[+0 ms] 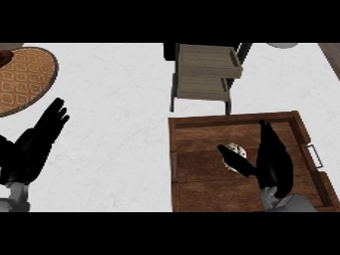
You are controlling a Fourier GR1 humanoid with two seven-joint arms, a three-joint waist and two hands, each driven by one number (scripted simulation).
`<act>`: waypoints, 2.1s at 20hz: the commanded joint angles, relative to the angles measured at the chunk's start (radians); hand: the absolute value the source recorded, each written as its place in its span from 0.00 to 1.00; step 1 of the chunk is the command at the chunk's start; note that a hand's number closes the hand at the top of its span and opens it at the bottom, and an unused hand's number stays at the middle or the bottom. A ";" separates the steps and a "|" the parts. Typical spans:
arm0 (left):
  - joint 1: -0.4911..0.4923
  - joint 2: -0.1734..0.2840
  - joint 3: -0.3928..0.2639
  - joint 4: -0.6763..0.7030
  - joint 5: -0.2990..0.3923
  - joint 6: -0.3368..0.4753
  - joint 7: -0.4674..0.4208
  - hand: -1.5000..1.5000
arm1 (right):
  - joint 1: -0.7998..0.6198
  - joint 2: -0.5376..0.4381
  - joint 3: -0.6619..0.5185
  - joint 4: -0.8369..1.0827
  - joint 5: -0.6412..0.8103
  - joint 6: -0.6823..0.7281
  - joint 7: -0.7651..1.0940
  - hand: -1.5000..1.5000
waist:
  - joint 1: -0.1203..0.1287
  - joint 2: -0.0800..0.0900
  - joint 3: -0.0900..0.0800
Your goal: Pick the cupcake from the tray and place it in the tiered basket
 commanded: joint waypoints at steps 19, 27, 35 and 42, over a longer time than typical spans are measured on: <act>0.000 -0.042 0.039 0.022 -0.010 -0.036 -0.006 0.50 | -0.055 0.264 -0.091 0.074 0.386 0.277 0.319 0.00 | 0.004 0.011 0.014; -0.055 -0.063 0.046 0.025 -0.062 -0.014 0.049 0.50 | 0.010 0.301 -0.142 -0.009 0.446 0.365 0.256 0.00 | -0.003 0.010 0.014; 0.004 -0.063 0.057 -0.003 -0.057 -0.059 0.018 0.50 | 0.008 0.303 -0.164 0.083 0.361 0.433 0.182 1.00 | 0.008 0.011 0.014; 0.001 -0.069 0.066 -0.021 -0.069 -0.066 0.033 0.50 | 0.049 0.300 -0.115 0.098 0.470 0.415 0.146 1.00 | 0.006 0.010 0.014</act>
